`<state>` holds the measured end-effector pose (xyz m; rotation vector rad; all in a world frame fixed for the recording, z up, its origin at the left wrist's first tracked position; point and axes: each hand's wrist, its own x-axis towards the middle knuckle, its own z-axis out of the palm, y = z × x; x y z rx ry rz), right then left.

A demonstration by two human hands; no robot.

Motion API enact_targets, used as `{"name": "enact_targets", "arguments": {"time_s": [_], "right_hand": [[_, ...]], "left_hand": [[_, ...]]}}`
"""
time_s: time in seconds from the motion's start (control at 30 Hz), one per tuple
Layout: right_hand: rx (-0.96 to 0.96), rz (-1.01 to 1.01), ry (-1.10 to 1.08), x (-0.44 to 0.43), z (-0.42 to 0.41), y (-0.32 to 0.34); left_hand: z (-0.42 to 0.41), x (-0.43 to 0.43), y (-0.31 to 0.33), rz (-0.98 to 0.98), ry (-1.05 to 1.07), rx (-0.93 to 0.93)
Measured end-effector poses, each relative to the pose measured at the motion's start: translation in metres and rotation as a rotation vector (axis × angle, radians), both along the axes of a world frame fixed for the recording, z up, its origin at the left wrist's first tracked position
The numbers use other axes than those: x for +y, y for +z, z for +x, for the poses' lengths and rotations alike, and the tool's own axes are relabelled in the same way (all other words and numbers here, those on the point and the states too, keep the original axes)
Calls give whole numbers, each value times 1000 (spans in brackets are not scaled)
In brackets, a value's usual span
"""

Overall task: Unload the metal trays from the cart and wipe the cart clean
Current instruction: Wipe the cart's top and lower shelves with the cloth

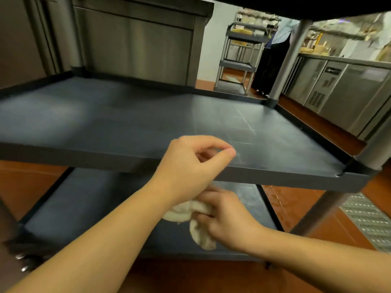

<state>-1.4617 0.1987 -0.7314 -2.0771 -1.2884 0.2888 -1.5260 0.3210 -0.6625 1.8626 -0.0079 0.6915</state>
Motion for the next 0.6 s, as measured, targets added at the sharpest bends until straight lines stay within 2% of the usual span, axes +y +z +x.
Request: {"name": "enact_targets", "arguments": {"time_s": [0.13, 0.27, 0.37, 0.5, 0.6], "right_hand": [[-96, 41, 21, 5, -23, 41], [-79, 191, 31, 10, -32, 88], [-148, 267, -33, 12, -15, 124], [-323, 135, -248, -2, 30, 140], [-321, -128, -381, -30, 60, 132]], "left_hand": [[-12, 27, 20, -103, 80, -59], [-17, 59, 50, -192, 82, 1], [-12, 80, 75, -222, 111, 13], [9, 86, 89, -186, 96, 111], [23, 80, 82, -124, 40, 248]]}}
